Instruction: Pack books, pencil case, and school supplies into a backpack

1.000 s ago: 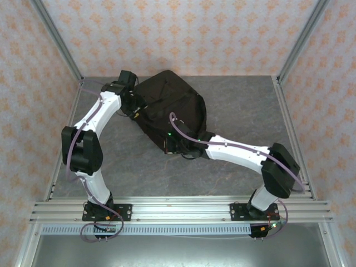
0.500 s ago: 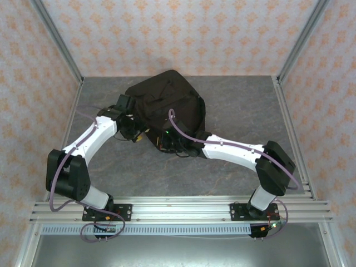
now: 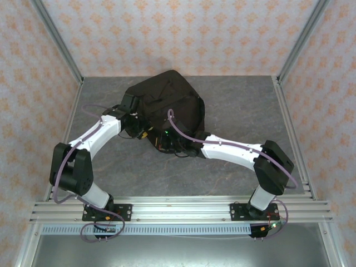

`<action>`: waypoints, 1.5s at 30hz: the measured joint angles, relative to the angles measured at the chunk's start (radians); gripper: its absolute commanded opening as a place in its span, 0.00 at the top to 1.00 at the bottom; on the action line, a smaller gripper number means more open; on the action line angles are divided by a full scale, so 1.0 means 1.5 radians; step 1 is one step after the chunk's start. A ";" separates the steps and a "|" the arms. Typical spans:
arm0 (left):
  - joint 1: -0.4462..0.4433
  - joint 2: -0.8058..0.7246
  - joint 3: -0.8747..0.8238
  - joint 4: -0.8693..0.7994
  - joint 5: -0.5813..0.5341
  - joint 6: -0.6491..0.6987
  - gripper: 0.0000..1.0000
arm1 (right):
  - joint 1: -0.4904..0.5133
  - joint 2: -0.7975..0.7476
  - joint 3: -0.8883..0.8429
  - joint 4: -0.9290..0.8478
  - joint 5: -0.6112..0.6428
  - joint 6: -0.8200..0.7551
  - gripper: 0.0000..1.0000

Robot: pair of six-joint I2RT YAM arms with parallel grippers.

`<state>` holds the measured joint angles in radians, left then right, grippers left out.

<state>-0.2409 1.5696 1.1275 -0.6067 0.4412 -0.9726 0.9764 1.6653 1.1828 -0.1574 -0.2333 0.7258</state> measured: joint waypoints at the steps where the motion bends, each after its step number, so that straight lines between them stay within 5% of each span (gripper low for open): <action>1: -0.001 0.004 -0.003 0.003 -0.001 0.000 0.85 | 0.000 0.000 0.000 0.000 0.001 0.000 1.00; 3: -0.003 0.012 -0.007 0.005 -0.003 -0.002 1.00 | 0.000 0.000 0.000 -0.006 0.008 0.000 1.00; 38: 0.050 -0.067 0.004 -0.087 -0.055 0.081 1.00 | -0.096 -0.158 -0.070 -0.167 0.091 -0.119 1.00; 45: 0.100 -0.082 0.047 -0.163 -0.097 0.117 0.54 | -0.082 -0.124 -0.034 -0.159 0.038 -0.084 1.00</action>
<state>-0.0902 1.4464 1.1984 -0.8509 0.2955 -0.7975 0.8532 1.4788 1.1324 -0.3962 -0.1764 0.5991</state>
